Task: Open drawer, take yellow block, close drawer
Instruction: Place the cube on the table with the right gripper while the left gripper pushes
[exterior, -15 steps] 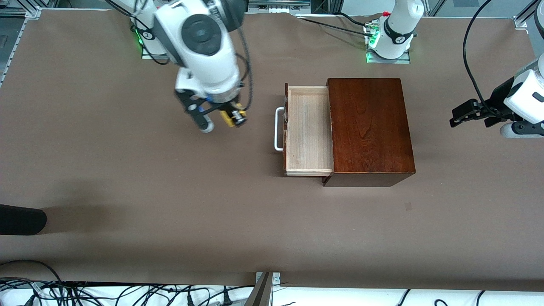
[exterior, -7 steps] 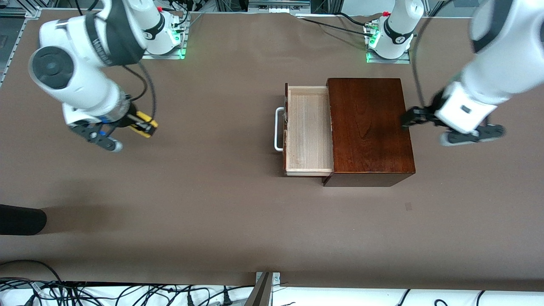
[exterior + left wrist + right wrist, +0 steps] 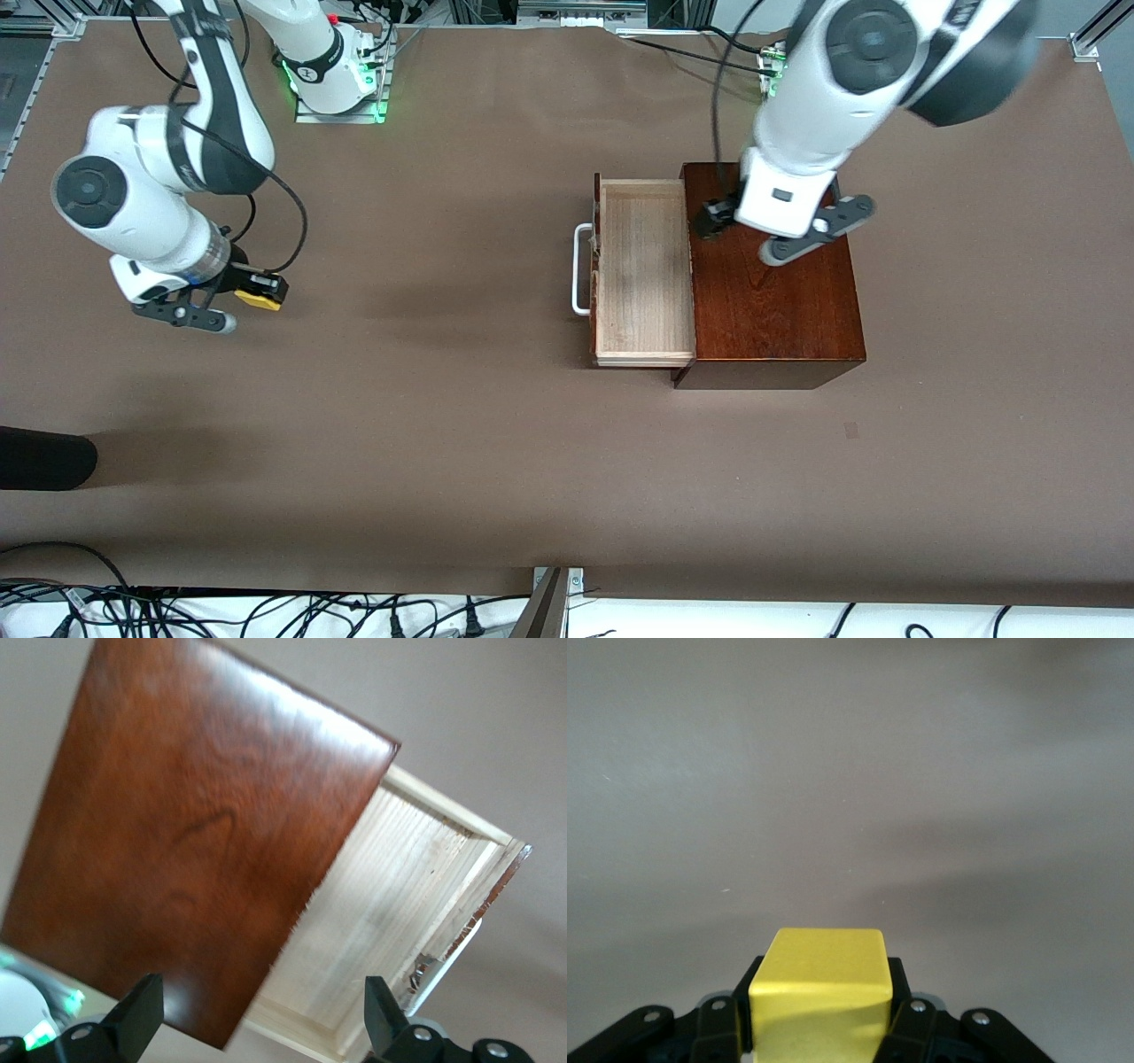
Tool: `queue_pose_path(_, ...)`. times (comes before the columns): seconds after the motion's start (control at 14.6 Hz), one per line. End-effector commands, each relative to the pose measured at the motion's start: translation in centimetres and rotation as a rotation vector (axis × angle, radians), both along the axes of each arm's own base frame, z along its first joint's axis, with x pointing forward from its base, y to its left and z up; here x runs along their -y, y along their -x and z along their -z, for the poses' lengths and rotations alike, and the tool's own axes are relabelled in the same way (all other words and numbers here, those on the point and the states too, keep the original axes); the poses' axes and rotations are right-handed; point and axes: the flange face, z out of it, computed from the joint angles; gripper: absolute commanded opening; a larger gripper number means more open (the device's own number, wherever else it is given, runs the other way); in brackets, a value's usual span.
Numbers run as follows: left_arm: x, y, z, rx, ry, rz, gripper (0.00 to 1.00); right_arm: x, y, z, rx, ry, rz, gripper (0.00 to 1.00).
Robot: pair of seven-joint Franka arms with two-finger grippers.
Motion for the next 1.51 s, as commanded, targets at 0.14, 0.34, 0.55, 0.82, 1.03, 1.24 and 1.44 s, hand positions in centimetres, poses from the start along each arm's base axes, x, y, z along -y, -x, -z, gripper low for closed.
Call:
queue_pose_path(0.14, 7.3, 1.7, 1.9, -0.013, -0.058, -0.134, 1.00, 0.8, 1.3, 6.8, -0.012, -0.080, -0.120, 0.00)
queue_pose_path(0.34, 12.9, 3.3, 4.1, -0.012, -0.094, -0.217, 1.00, 1.7, 1.6, 9.3, -0.042, -0.120, -0.119, 0.00)
queue_pose_path(0.55, 17.4, 5.1, 6.1, -0.008, -0.125, -0.321, 1.00, 2.1, 1.6, 12.0, -0.057, -0.086, -0.112, 0.00)
queue_pose_path(0.82, 23.3, 6.4, 10.6, 0.006, -0.155, -0.395, 0.57, 2.7, 1.9, 14.2, -0.086, -0.064, -0.106, 0.00)
queue_pose_path(1.03, 24.9, 5.8, 13.5, 0.009, -0.168, -0.422, 0.09, 2.6, 1.7, 13.9, -0.082, -0.065, -0.110, 0.75)
queue_pose_path(1.24, 26.3, 6.1, 17.0, 0.024, -0.177, -0.464, 0.00, 2.4, 1.6, 13.6, -0.080, -0.070, -0.113, 1.00)
queue_pose_path(1.44, 26.5, 5.6, 19.0, 0.033, -0.179, -0.473, 0.00, 2.1, 1.1, 12.2, -0.061, -0.081, -0.119, 1.00)
